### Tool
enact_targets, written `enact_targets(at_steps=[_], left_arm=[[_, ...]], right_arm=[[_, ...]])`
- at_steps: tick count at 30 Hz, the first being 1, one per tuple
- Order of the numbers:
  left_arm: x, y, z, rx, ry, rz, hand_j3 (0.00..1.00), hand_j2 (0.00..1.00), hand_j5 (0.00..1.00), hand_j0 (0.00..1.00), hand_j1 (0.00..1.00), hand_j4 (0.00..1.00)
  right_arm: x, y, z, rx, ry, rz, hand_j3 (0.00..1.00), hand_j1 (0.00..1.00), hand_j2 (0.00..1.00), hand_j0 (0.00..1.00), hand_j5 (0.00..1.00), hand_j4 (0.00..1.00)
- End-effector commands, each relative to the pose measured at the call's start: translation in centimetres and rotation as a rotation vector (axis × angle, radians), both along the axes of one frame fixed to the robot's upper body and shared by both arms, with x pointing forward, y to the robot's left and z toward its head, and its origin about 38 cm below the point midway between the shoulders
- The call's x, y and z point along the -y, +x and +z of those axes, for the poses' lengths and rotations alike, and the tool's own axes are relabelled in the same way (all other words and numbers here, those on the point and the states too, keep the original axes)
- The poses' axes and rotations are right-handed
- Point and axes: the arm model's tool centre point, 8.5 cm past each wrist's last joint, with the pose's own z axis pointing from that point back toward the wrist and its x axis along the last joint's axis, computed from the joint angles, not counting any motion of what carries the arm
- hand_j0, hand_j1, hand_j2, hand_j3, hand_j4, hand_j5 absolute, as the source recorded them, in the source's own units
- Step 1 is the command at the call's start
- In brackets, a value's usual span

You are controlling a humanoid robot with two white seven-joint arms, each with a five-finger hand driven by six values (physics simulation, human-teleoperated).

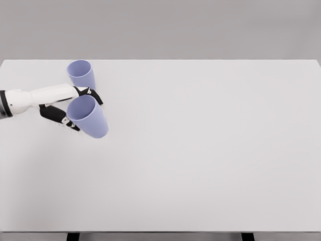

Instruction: Place the right cup on the left cup with left arm

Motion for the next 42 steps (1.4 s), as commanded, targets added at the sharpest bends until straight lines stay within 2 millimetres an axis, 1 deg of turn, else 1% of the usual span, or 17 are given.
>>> enact_targets(at_steps=[1,2,7,10,13,16,22,25,27,31,35,38,42], left_arm=[[-1.5,0.6,-0.5,-0.021,-0.006,0.053,0.47,0.47,0.47,0.47,0.47,0.47],[-1.7,0.7,-0.4,-0.02,-0.004,0.061,0.47,0.47,0.47,0.47,0.47,0.47],[-3.0,2.1,1.5,0.009,-0.027,0.107,0.48,0.48,0.48,0.48,0.48,0.48],[-4.0,2.8,2.1,0.019,-0.026,0.142,0.48,0.48,0.48,0.48,0.48,0.48],[-4.5,3.3,2.7,0.028,-0.031,0.16,0.48,0.48,0.48,0.48,0.48,0.48],[-5.1,4.1,4.0,0.05,-0.039,0.183,0.48,0.48,0.48,0.48,0.48,0.48],[-6.4,4.9,5.2,0.069,-0.041,0.226,0.48,0.48,0.48,0.48,0.48,0.48],[-7.1,5.3,6.1,0.085,-0.043,0.25,0.48,0.48,0.48,0.48,0.48,0.48],[-7.4,5.5,6.3,0.087,-0.044,0.261,0.48,0.48,0.48,0.48,0.48,0.48],[-7.6,6.0,6.6,0.092,-0.051,0.275,0.48,0.48,0.48,0.48,0.48,0.48],[-7.9,6.8,7.7,0.11,-0.061,0.296,0.48,0.48,0.48,0.48,0.48,0.48],[-7.4,7.6,7.5,0.108,-0.074,0.302,0.48,0.48,0.48,0.48,0.48,0.48],[-7.0,8.3,7.9,0.113,-0.087,0.31,0.48,0.48,0.48,0.48,0.48,0.48]], right_arm=[[0.0,0.0,0.0,0.0,0.001,0.001,1.0,1.0,1.0,1.0,1.0,1.0],[0.0,0.0,0.0,0.0,0.001,0.001,1.0,1.0,1.0,1.0,1.0,1.0],[0.0,0.0,0.0,0.0,0.001,0.001,1.0,1.0,1.0,1.0,1.0,1.0],[0.0,0.0,0.0,0.0,0.001,0.001,1.0,1.0,1.0,1.0,1.0,1.0],[0.0,0.0,0.0,0.002,0.001,0.001,1.0,1.0,1.0,1.0,1.0,1.0],[0.0,0.0,0.0,0.0,0.001,0.001,1.0,1.0,1.0,1.0,1.0,1.0],[0.0,0.0,0.0,0.0,0.001,0.001,1.0,1.0,1.0,1.0,1.0,1.0],[0.0,0.0,0.0,0.0,0.001,0.001,1.0,1.0,1.0,1.0,1.0,1.0],[0.0,0.0,0.0,0.002,0.001,0.001,1.0,1.0,1.0,1.0,1.0,1.0],[0.0,0.0,0.0,0.0,0.001,0.001,1.0,1.0,1.0,1.0,1.0,1.0],[0.0,0.0,0.0,0.0,0.001,0.001,1.0,1.0,1.0,1.0,1.0,1.0],[0.0,0.0,0.0,0.0,0.001,0.001,1.0,1.0,1.0,1.0,1.0,1.0],[0.0,0.0,0.0,0.0,0.001,0.001,1.0,1.0,1.0,1.0,1.0,1.0]])
